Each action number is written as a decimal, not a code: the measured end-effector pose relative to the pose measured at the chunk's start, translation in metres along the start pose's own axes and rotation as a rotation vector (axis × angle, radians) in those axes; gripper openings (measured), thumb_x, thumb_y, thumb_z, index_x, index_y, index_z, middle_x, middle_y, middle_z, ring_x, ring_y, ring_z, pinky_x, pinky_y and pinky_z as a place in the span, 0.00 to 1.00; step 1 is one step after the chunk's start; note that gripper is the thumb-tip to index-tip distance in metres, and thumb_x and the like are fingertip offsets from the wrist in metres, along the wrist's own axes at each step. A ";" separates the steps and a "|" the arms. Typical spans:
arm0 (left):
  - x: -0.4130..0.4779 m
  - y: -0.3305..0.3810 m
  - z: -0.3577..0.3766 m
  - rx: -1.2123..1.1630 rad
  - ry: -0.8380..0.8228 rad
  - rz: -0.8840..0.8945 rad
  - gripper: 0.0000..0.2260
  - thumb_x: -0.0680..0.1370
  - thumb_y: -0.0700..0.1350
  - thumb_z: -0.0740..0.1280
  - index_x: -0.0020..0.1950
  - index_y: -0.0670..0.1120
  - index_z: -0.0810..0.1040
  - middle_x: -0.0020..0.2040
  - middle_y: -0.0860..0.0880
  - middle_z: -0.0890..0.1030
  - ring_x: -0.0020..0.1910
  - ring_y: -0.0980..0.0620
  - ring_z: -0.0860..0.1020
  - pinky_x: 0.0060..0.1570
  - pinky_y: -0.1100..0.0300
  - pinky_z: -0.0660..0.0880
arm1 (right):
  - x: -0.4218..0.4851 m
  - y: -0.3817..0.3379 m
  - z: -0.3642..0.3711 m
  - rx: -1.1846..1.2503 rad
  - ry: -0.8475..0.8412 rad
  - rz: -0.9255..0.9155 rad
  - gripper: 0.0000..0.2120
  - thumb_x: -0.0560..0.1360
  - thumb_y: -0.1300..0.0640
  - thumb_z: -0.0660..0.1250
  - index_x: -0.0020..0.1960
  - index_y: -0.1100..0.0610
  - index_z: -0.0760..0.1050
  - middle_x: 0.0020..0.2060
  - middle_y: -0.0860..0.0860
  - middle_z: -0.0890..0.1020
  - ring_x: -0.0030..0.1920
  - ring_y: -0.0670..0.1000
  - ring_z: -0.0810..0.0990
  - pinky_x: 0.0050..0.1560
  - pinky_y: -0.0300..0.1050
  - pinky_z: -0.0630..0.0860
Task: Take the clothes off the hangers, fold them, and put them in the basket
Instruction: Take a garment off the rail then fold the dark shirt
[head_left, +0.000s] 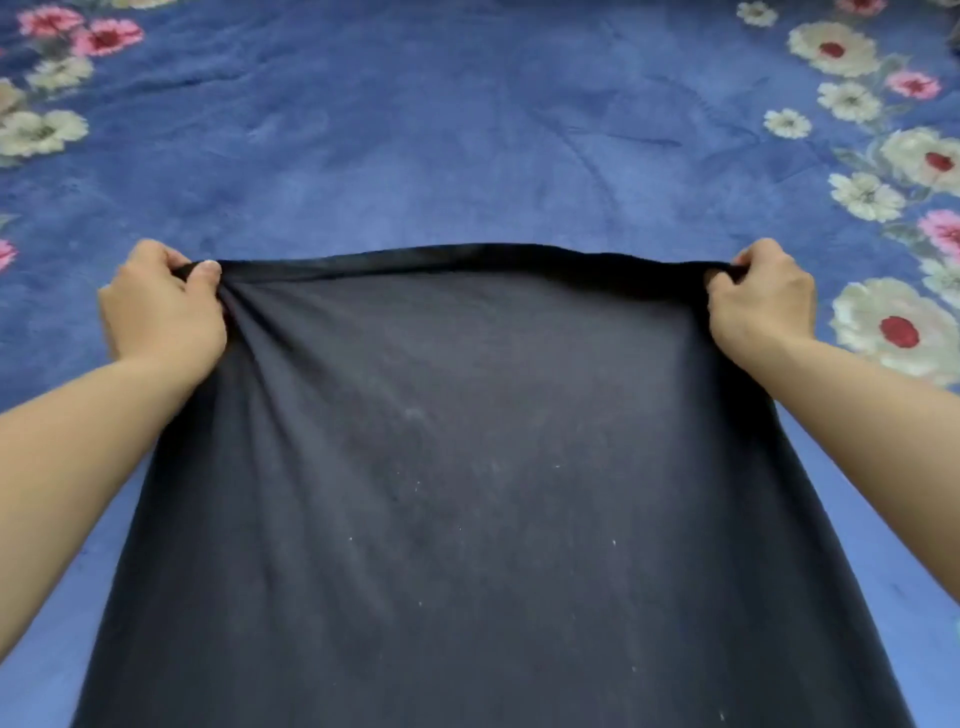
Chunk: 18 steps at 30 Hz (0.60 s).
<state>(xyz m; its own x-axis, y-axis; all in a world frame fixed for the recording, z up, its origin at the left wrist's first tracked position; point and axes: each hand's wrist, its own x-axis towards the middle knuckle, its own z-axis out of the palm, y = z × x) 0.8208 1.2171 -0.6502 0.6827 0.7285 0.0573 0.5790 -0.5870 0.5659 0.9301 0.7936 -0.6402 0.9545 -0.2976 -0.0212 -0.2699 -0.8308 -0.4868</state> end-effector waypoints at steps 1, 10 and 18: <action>-0.010 -0.001 0.007 0.003 -0.021 0.009 0.11 0.77 0.55 0.62 0.53 0.49 0.73 0.50 0.39 0.81 0.53 0.36 0.78 0.57 0.45 0.73 | -0.004 0.005 0.012 0.025 -0.028 0.018 0.14 0.79 0.57 0.61 0.62 0.62 0.69 0.60 0.63 0.76 0.61 0.63 0.73 0.57 0.52 0.67; -0.057 0.007 0.039 0.198 -0.174 0.199 0.29 0.83 0.48 0.56 0.81 0.49 0.47 0.79 0.38 0.53 0.77 0.38 0.51 0.74 0.46 0.46 | -0.033 0.009 0.039 -0.181 -0.043 -0.120 0.35 0.80 0.49 0.57 0.80 0.52 0.42 0.72 0.64 0.61 0.71 0.63 0.60 0.71 0.58 0.54; -0.103 0.019 0.051 0.359 -0.346 0.490 0.25 0.82 0.59 0.49 0.79 0.58 0.52 0.81 0.45 0.45 0.79 0.44 0.41 0.75 0.46 0.38 | -0.077 0.008 0.050 -0.407 -0.307 -0.616 0.29 0.81 0.37 0.45 0.79 0.44 0.45 0.80 0.51 0.46 0.79 0.53 0.42 0.76 0.53 0.39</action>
<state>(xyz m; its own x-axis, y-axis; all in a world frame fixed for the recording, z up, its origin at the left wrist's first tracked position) 0.7846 1.1129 -0.6873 0.9710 0.2308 -0.0627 0.2391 -0.9430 0.2315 0.8605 0.8337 -0.6859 0.9235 0.3644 -0.1202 0.3487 -0.9277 -0.1332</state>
